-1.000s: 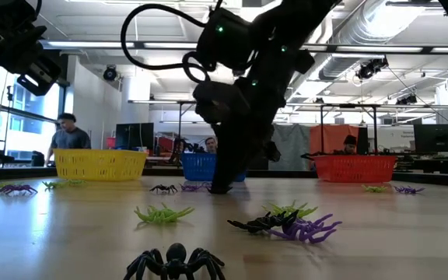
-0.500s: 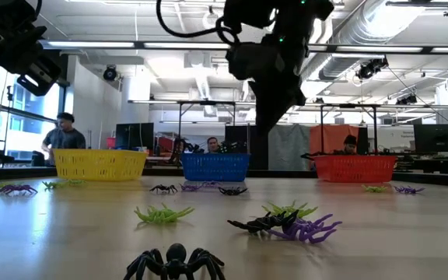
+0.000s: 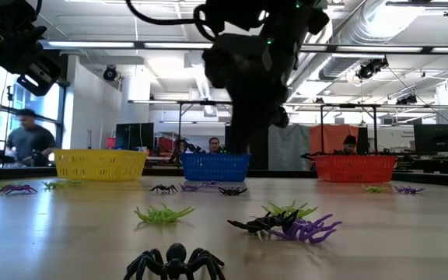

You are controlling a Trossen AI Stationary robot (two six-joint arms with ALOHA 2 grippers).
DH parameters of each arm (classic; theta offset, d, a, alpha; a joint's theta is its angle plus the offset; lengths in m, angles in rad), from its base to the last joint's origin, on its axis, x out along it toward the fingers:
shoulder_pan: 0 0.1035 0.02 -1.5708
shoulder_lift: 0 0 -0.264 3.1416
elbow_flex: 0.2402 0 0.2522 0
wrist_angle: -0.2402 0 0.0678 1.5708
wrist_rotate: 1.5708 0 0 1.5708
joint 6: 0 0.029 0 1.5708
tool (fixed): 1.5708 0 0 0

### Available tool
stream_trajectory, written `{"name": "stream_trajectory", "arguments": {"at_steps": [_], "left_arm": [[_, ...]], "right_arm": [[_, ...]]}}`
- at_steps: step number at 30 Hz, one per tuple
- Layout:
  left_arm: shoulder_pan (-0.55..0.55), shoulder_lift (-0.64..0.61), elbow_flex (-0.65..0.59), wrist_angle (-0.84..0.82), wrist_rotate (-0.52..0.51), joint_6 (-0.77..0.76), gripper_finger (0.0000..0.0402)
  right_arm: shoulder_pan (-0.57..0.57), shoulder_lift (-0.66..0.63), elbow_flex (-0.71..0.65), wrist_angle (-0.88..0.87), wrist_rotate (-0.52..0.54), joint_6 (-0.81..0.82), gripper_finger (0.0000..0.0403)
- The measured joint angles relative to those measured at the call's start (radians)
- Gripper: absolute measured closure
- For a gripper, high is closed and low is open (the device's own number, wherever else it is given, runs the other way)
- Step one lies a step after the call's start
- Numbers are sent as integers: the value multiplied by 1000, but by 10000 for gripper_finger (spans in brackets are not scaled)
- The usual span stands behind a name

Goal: Sort Halloween decoration
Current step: Put the black spider toy into the red bin

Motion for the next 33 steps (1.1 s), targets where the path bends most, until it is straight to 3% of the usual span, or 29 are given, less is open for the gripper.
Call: {"name": "stream_trajectory", "arguments": {"at_steps": [8, 27, 33], "left_arm": [[0, 0, 0, 1, 0, 0, 268], [0, 0, 0, 0, 0, 0, 268], [0, 0, 0, 1, 0, 0, 268]], "right_arm": [[-7, 80, 0, 8, -34, -6, 402], [-11, 74, 0, 14, -24, -24, 402], [-10, 73, 0, -43, 23, -33, 402]]}}
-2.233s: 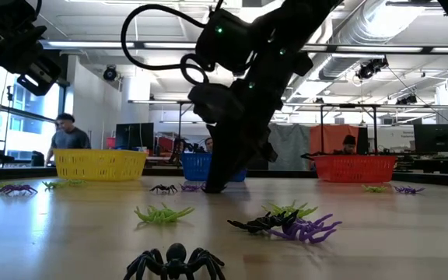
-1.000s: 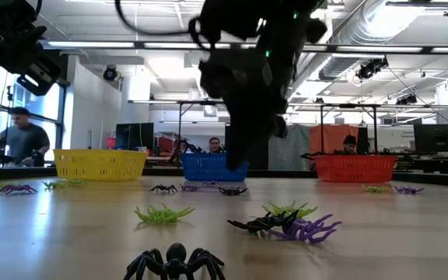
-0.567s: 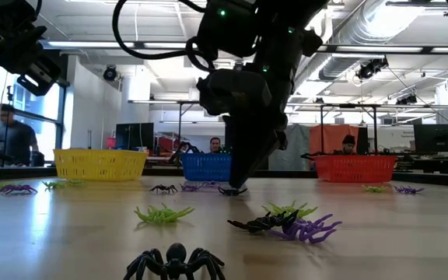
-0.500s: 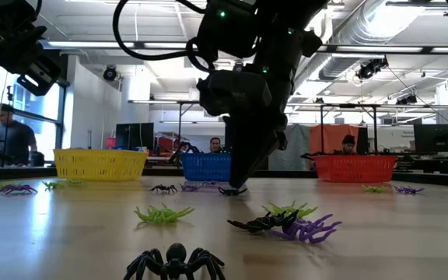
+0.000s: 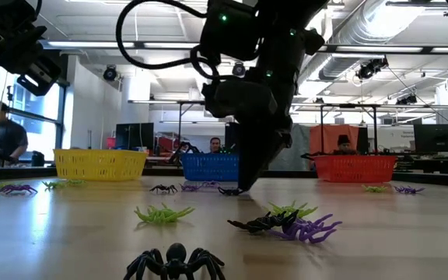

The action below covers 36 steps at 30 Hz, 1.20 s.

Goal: Sort Halloween decoration
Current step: Put the black spider toy into the red bin

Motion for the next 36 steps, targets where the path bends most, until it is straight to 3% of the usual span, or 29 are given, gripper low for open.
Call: {"name": "stream_trajectory", "arguments": {"at_steps": [8, 16, 19, 36], "left_arm": [[0, 0, 0, 0, 0, 0, 268], [0, 0, 0, 0, 0, 0, 268], [0, 0, 0, 0, 0, 0, 268], [0, 0, 0, 0, 0, 0, 268]], "right_arm": [[0, -6, 0, 57, 28, -27, 387], [0, -6, 0, 96, -3, -14, 266], [0, -6, 0, 96, -4, 39, 238], [27, 18, 0, 97, 7, 77, 231]]}}
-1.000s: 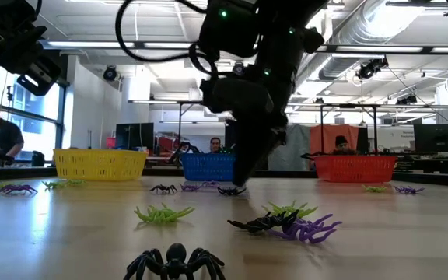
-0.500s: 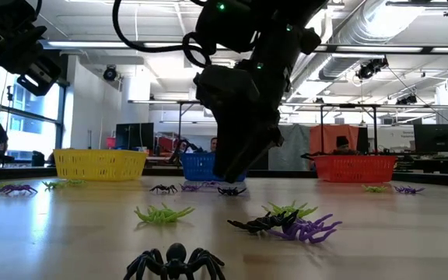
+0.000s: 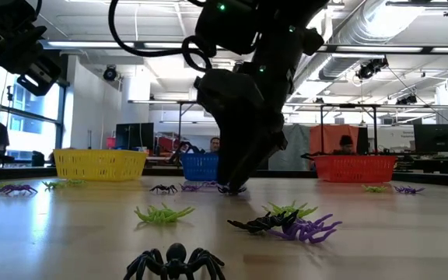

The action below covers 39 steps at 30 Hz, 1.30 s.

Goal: Sort Halloween decoration
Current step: Put the black spider toy into the red bin

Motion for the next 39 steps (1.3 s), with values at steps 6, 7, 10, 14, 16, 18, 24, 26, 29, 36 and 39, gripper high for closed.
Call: {"name": "stream_trajectory", "arguments": {"at_steps": [6, 7, 10, 14, 16, 18, 24, 26, 29, 36, 39], "left_arm": [[0, 0, 0, 0, 0, 0, 268], [0, 0, 0, 0, 0, 0, 268], [0, 0, 0, 0, 0, 0, 268], [0, 0, 0, 0, 0, 0, 268], [0, 0, 0, 0, 0, 0, 268], [0, 0, 0, 0, 0, 0, 268], [0, 0, 0, 0, 0, 0, 268], [0, 0, 0, 0, 0, 0, 268], [0, 0, 0, 0, 0, 0, 268], [0, 0, 0, 0, 0, 0, 268], [0, 0, 0, 0, 0, 0, 268]], "right_arm": [[8, 46, 6, -1, 33, -5, 232], [9, 52, 6, -2, 44, -9, 232], [8, 58, 6, -2, 48, -8, 242], [3, 57, 5, -10, 49, -9, 285], [-1, 57, 4, -17, 49, -9, 317], [-7, 56, 4, -25, 46, -9, 355], [-23, 49, 2, -58, 24, -19, 388], [-28, 41, 2, -66, 20, -33, 396], [-36, 20, 1, -80, 4, -51, 397], [-66, -70, -6, -253, 33, -124, 400], [-90, -112, -5, -408, 107, -145, 400]]}}
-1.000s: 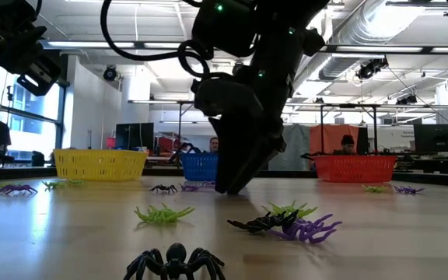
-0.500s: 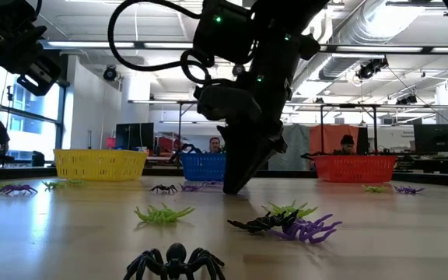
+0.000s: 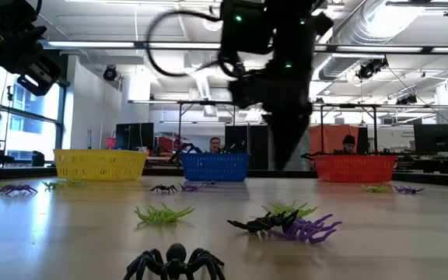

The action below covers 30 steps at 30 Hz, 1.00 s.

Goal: Sort Halloween decoration
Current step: Put the black spider toy into the red bin

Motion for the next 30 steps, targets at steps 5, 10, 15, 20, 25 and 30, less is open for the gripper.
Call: {"name": "stream_trajectory", "arguments": {"at_steps": [5, 10, 15, 20, 25, 30], "left_arm": [[0, 0, 0, -1, 0, 0, 268], [0, 0, 0, 0, 0, 0, 268], [0, 0, 0, -1, 0, 0, 268], [0, 0, 0, 0, 0, 0, 268], [0, 0, 0, 0, 0, 0, 268], [0, 0, 0, 0, 0, 0, 268]], "right_arm": [[-61, -64, 3, -251, 92, -42, 401], [-170, -116, 2, -412, 149, -97, 401], [-318, -192, -45, -415, 157, -168, 402], [-493, -290, -181, -296, 156, -206, 402], [-644, -356, -337, -72, 82, -230, 402], [-724, -367, -413, 37, 69, -246, 402]]}}
